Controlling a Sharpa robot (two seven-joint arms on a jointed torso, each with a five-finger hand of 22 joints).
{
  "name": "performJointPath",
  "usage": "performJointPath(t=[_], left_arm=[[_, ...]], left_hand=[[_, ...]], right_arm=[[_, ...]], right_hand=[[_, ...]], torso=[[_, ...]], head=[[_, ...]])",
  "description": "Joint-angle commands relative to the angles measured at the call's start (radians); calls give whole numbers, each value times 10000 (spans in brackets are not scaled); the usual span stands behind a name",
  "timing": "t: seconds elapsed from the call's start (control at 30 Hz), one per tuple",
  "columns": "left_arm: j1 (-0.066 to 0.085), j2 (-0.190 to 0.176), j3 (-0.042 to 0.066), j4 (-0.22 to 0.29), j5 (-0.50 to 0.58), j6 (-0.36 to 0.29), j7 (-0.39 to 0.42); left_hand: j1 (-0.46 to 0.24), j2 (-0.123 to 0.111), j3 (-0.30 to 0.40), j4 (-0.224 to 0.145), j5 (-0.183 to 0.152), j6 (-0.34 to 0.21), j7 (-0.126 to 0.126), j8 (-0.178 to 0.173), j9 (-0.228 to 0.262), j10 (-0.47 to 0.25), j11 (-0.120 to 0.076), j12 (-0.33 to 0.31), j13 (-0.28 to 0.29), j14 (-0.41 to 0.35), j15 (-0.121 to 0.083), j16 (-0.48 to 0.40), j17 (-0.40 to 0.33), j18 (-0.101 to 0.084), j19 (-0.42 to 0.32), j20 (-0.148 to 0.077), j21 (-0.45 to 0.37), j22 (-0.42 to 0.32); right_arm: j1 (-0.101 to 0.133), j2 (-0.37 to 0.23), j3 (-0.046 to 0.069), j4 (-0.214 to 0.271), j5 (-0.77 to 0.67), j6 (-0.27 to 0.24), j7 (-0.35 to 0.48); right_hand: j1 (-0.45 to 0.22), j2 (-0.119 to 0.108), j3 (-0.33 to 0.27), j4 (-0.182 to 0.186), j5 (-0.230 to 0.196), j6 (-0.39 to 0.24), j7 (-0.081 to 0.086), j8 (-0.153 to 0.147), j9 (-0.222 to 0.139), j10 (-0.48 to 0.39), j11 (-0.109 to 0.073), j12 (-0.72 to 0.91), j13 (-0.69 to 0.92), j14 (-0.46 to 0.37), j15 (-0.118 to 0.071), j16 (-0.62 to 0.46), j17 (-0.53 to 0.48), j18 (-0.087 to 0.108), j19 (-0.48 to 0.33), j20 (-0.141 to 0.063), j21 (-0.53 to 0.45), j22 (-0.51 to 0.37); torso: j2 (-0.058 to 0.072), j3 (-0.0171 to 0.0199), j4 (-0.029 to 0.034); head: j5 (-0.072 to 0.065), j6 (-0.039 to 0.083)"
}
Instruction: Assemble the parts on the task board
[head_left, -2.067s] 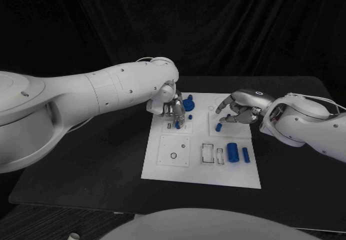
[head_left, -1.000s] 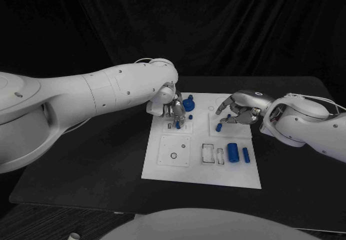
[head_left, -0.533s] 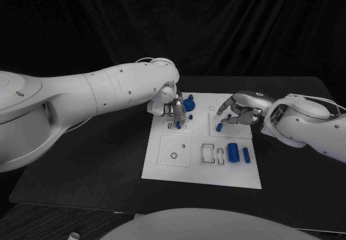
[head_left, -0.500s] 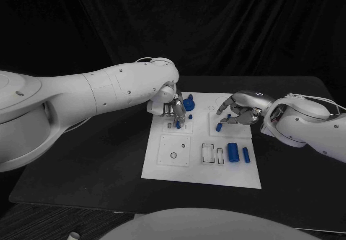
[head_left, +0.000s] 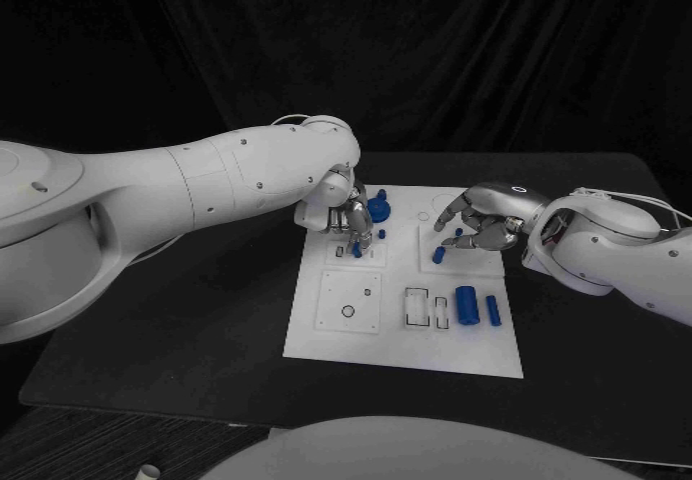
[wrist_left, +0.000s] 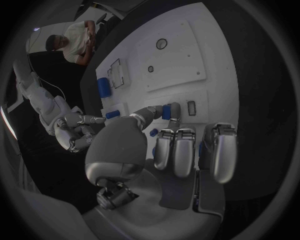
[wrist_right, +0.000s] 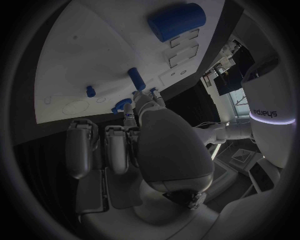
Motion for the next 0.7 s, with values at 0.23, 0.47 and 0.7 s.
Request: performJointPath(t=[0.23,0.47,0.7], left_arm=[[25,21,1,41,-1024,190,-143],[26,18,1,30,-1097,270,-259],[25,14,1,5,-1034,160,-290]], left_hand=[[60,-18,728,-744,256,858,-818,27,133,1060,-116,26,2629,1060,-126,26,2633,82,584,-114,66,2334],[6,-40,753,-739,299,936,-852,16,156,1060,-148,26,2629,1060,-156,26,2633,73,608,-141,98,2345],[-67,-40,803,-727,229,991,-877,-12,165,1060,-173,26,2629,1060,-180,26,2633,78,605,-166,74,2337]], right_arm=[[-28,-8,5,-1,-60,172,-224],[-29,19,5,-13,-60,220,-244],[-31,25,5,-24,-60,267,-269]], right_hand=[[63,66,15,-63,48,7,40,37,-12,55,82,-65,1307,748,51,-65,1759,171,147,77,-49,2085],[126,98,60,-126,175,32,39,48,-35,41,77,-108,1258,745,46,-70,1751,173,145,73,-64,2084],[173,108,101,-183,389,53,36,56,-54,25,73,-142,1214,743,42,-75,1745,175,141,68,-78,2082]], torso=[[-7,9,-2],[-1,8,-30],[2,2,0]], head=[[11,-2],[76,-2],[76,-2]])
